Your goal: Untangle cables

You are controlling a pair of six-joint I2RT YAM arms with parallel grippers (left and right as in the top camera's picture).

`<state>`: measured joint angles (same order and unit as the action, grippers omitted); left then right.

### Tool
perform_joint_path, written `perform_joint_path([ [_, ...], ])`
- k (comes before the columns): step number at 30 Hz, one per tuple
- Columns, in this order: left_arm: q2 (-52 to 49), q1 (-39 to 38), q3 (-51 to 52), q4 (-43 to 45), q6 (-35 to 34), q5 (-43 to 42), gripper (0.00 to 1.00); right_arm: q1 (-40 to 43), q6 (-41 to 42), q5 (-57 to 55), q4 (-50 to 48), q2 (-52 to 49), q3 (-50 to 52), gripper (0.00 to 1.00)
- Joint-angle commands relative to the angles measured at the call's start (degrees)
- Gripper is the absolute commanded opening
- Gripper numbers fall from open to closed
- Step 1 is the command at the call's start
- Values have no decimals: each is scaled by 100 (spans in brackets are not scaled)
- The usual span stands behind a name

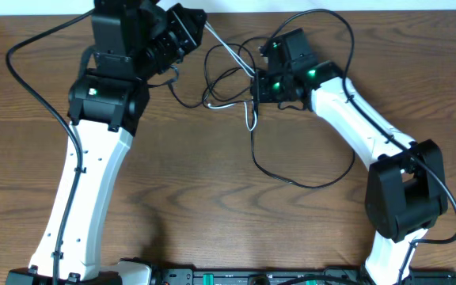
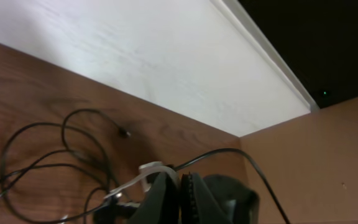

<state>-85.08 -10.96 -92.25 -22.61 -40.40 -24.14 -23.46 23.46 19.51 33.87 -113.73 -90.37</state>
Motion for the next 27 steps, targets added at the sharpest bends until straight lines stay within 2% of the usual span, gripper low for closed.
perform_joint_path([
  [1, 282, 317, -216, 227, 138, -216, 8, 363, 4, -240, 284, -487, 131, 1],
  [9, 420, 688, -219, 256, 138, -374, 7, 772, -4, -153, 459, -887, 131, 1],
  [14, 592, 844, -227, 181, 249, -378, 7, 896, -326, 210, 450, -1062, 131, 1],
  [21, 527, 721, -225, -723, 874, -393, 7, 844, -758, 758, 553, -1010, 127, 1],
  [27, 343, 632, -225, -1403, 1259, -393, 7, 848, -1353, 940, 1084, -522, 120, 1],
])
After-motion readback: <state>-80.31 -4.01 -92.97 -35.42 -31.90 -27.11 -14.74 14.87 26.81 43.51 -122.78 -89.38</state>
